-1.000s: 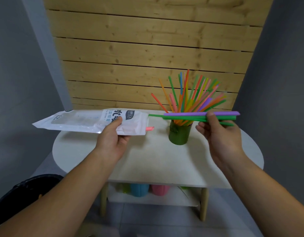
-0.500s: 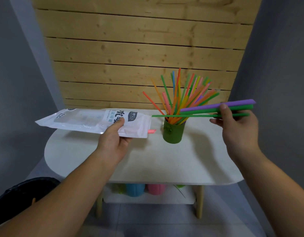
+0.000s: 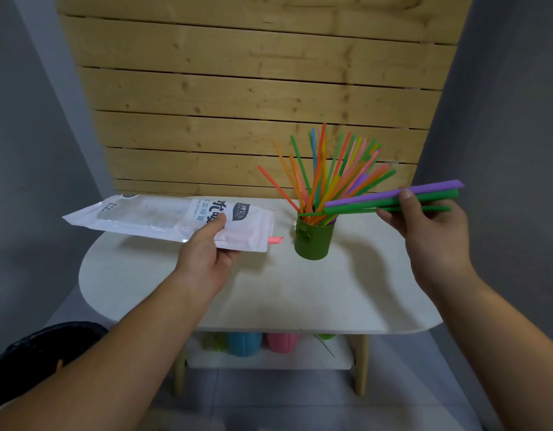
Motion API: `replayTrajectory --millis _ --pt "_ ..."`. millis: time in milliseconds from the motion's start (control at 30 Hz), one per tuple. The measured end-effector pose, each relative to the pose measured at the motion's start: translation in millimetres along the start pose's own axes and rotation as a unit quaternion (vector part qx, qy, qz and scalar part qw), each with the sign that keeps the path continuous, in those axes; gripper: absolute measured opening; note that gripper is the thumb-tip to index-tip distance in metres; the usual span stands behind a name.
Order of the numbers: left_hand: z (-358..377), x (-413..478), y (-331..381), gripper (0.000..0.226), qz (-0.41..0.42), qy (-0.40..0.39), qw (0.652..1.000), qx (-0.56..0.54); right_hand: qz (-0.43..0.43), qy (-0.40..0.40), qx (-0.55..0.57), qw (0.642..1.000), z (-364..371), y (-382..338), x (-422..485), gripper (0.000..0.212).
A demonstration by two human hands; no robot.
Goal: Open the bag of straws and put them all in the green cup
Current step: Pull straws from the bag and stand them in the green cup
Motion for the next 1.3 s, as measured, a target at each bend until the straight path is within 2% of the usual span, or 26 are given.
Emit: replayTrajectory --millis 167,300,533,733,900,1133,1300 --pt "1 -2 -1 0.017 -0.001 0.001 1.0 -0.006 -0.035 0.007 -0.059 0.998 4 -9 -3 0.021" --pt "2 -1 -1 0.024 0.0 -0.01 1.0 0.002 -0.056 -0.018 -0.113 0.992 14 -11 -3 0.003" --pt "-1 -1 1 0.027 0.001 -0.018 1.0 0.007 -0.031 -0.074 -0.223 0.971 31 7 8 0.002" --pt "-3 -1 4 0.027 0.007 -0.022 1.0 0.01 -0.014 -0.088 -0.296 0.951 44 19 24 0.013" --pt "-6 -1 7 0.031 0.011 -0.022 1.0 0.016 0.005 -0.138 -0.308 0.941 50 31 37 0.027" --pt "-7 -1 8 0.022 0.011 -0.032 0.999 0.027 -0.037 -0.131 -0.355 0.925 56 30 44 0.022" --pt "-6 -2 6 0.021 0.007 -0.028 0.999 0.034 0.002 -0.159 -0.373 0.914 63 47 47 0.026"
Point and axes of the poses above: each hand's wrist, its own x-axis towards the middle knuckle, its own z-axis out of the palm, y = z × x, the point moved 2 cm from there along x, towards the middle knuckle, and after that the axes turned 15 degrees about -y, right-handed, at the moved point
